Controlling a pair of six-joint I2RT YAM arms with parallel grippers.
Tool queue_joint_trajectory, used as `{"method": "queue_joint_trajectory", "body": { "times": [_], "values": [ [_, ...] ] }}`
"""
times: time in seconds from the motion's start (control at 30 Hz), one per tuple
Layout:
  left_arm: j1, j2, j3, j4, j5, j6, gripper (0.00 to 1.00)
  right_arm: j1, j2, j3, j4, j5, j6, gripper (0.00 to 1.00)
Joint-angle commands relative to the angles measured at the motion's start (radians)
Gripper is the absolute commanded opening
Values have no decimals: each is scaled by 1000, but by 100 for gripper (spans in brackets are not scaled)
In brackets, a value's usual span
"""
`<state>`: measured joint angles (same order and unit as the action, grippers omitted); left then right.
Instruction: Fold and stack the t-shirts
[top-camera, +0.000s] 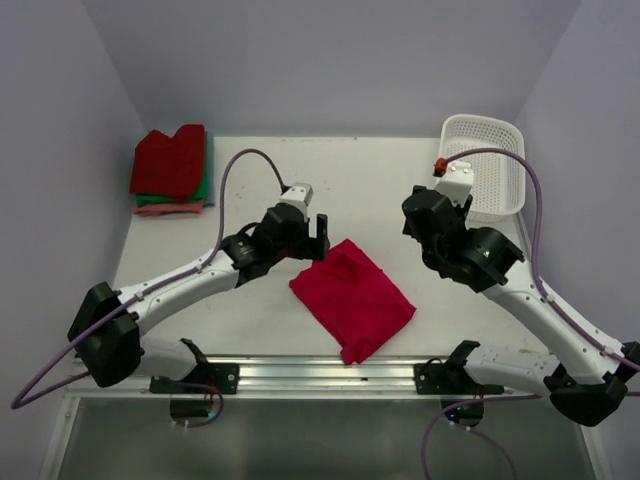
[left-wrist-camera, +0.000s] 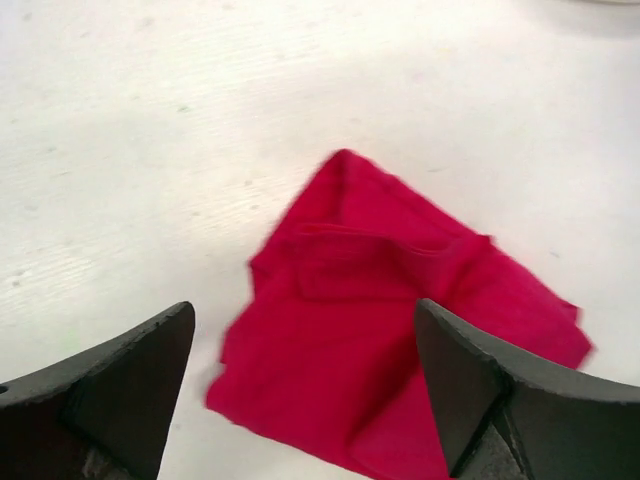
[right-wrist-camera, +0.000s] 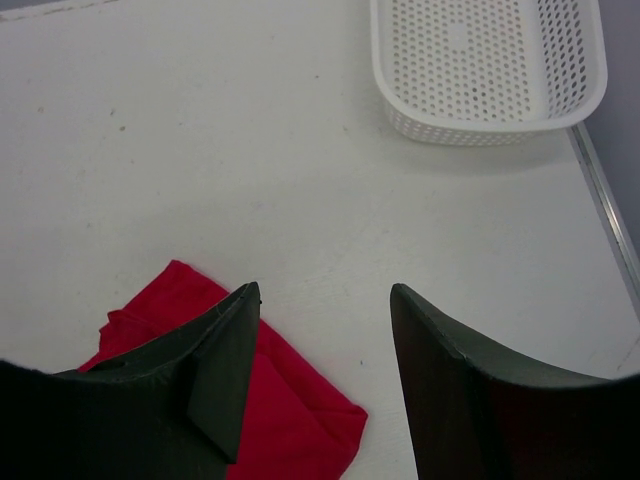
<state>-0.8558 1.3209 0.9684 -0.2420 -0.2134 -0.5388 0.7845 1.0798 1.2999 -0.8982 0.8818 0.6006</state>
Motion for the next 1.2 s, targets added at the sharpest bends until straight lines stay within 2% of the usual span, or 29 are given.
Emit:
{"method": "queue_joint_trajectory", "body": {
  "times": [0.0, 0.3, 0.47, 0.6, 0.7, 0.8, 0.83, 0.9, 0.93, 1.1, 1.17],
  "values": [
    [81, 84, -43, 52, 22, 17, 92, -1, -9, -30, 27, -33, -1, 57],
    [116, 299, -10, 173, 179, 68, 81, -1, -24, -86, 24, -60, 22, 48],
    [118, 389, 16, 182, 186, 108, 78, -1, -38, -109, 21, -61, 31, 44],
    [123, 446, 33, 182, 200, 131, 70, -1, -46, -125, 15, -52, 41, 40],
    [124, 472, 38, 170, 207, 143, 61, -2, -57, -139, 10, -40, 47, 36],
    [124, 475, 32, 161, 209, 152, 48, -1, -67, -148, 8, -35, 53, 32],
    [124, 478, 32, 158, 209, 157, 33, -2, -69, -151, 8, -32, 56, 29],
    [123, 480, 30, 145, 209, 161, 14, -2, -72, -159, 7, -32, 56, 26],
    [124, 482, 30, 139, 207, 161, 0, -2, -70, -159, 4, -32, 59, 23],
    [123, 431, 16, 107, 184, 154, 0, -4, -69, -186, 15, -70, 50, 15],
    [124, 359, 26, 71, 136, 149, 0, -2, -66, -224, 68, -156, 12, 13]
  ]
}}
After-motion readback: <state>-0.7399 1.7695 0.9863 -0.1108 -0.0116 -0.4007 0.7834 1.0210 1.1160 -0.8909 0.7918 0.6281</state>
